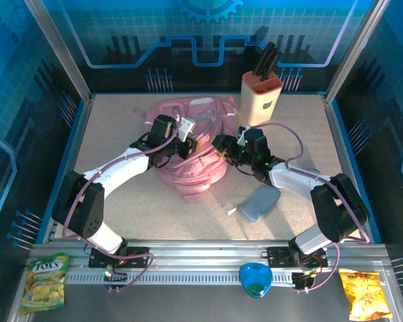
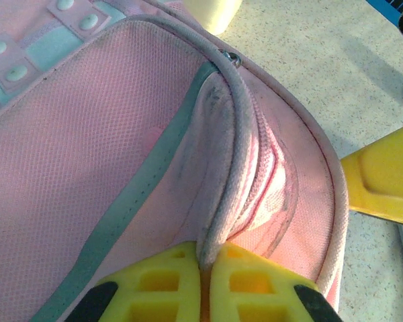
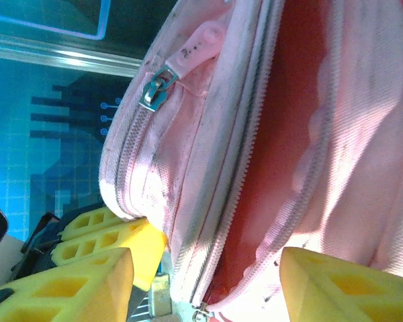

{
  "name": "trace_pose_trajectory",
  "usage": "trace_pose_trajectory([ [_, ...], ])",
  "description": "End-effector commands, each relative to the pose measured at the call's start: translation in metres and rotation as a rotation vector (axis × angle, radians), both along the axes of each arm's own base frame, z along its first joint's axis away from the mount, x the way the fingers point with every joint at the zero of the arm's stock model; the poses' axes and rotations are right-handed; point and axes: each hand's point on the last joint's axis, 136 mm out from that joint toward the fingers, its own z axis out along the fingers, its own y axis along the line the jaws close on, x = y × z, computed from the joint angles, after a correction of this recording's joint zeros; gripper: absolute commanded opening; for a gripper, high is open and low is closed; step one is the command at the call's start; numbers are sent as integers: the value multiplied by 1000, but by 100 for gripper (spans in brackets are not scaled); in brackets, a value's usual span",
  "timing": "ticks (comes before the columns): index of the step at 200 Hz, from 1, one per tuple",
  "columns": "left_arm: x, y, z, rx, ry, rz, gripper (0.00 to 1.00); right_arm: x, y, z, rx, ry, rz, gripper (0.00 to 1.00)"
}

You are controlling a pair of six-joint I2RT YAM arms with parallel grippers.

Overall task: Pack the student bag
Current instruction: Unzip the student bag at the top-center of the table.

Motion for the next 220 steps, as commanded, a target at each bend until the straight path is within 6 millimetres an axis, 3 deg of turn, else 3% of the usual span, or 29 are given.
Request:
trace_pose_trajectory([
  [1, 0, -1, 27, -48, -77, -16, 8, 8, -9, 16, 22, -54, -51, 62],
  [32, -1, -2, 27, -52, -74, -24, 8, 14, 3, 18, 19, -44, 7, 63],
  [44, -2, -2, 27, -54, -72, -28, 8, 13, 6, 9, 2, -18, 23, 63],
  [48, -2, -3, 27, -55, -72, -30, 8, 18, 10, 19, 9, -35, 29, 64],
  [105, -10, -5, 26, -70, -59, -56, 15, 37, 26, 13, 6, 22, 48, 71],
  [131, -17, -3, 24, -85, -39, -46, 23, 41, 34, -3, -42, 121, 66, 69],
  [152, -22, 7, 21, -96, -5, 29, 36, 40, 43, -12, -54, 155, 91, 63],
  [174, -28, 26, 14, -143, 99, 205, 51, 40, 47, -15, -62, 157, 107, 47],
  [199, -52, 36, 0, -176, 295, 348, 58, 39, 50, -10, -66, 135, 124, 34],
  [220, -72, 31, -1, -153, 301, 381, 62, 38, 53, -3, -67, 110, 141, 29],
])
